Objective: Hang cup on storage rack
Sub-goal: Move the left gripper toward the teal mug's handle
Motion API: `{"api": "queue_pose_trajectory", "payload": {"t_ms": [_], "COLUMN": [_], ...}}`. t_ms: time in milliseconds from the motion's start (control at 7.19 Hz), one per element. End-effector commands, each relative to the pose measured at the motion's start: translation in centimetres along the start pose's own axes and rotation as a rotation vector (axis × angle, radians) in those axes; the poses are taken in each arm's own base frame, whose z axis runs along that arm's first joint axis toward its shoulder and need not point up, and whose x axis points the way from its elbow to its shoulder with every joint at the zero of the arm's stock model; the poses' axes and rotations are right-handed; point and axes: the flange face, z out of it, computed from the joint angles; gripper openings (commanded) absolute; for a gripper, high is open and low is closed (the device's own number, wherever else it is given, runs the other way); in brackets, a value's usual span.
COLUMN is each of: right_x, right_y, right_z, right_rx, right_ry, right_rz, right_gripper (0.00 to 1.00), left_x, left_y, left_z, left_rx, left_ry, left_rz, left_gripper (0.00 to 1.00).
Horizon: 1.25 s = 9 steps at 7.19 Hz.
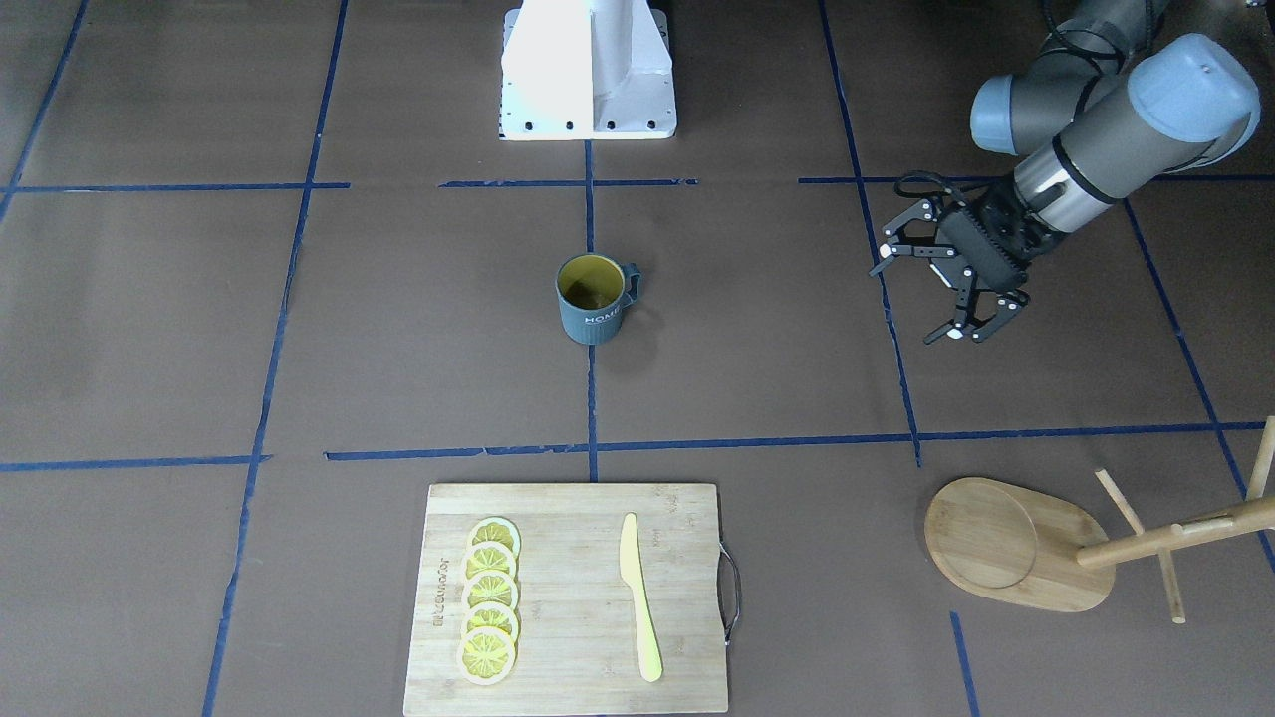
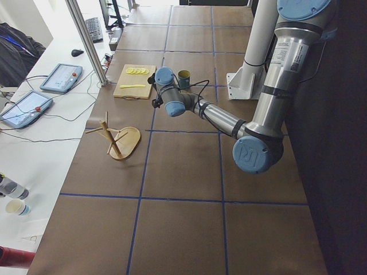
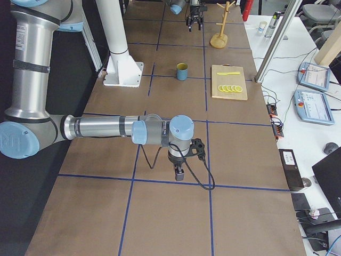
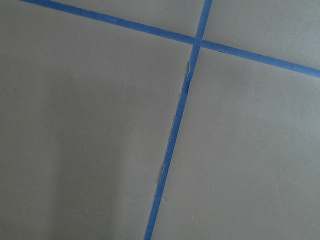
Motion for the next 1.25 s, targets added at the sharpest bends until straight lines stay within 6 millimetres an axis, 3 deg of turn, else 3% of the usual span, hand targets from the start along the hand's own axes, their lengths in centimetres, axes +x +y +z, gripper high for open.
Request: {"api": "queue_pose_trajectory", "payload": {"t_ms": [0,418,557,696,974,1113], "right_x": [0.1,0.1,0.1,0.1,0.0,0.1], "right_y": [0.0,0.0,0.0,0.0,0.0,0.0], "right_z": [0.1,0.1,0.1,0.1,0.0,0.1], "right_rx": [-0.002,-0.002,-0.002,-0.002,-0.001,-0.002], "right_ry": [0.001,0.001,0.001,0.001,0.0,0.0], "right_rz": [0.002,0.002,0.002,0.002,0.004,0.007], "right_gripper": [1.0,1.0,1.0,1.0,1.0,1.0], "left_x": [6.0,14.2,15.7,16.3,20.8,21.1], "left_y": [-1.7,1.5,2.2,1.9,2.7,2.1], "left_z": [5.0,13.2,15.9,16.7,19.9,20.6], "left_rx": [0.17,0.31,0.341,0.346,0.31,0.311], "left_ry": [-0.08,-0.056,-0.061,-0.053,0.014,0.016], "left_rz": [0.106,0.106,0.054,0.056,0.075,0.076], "left_gripper": [1.0,1.0,1.0,1.0,1.0,0.99]}}
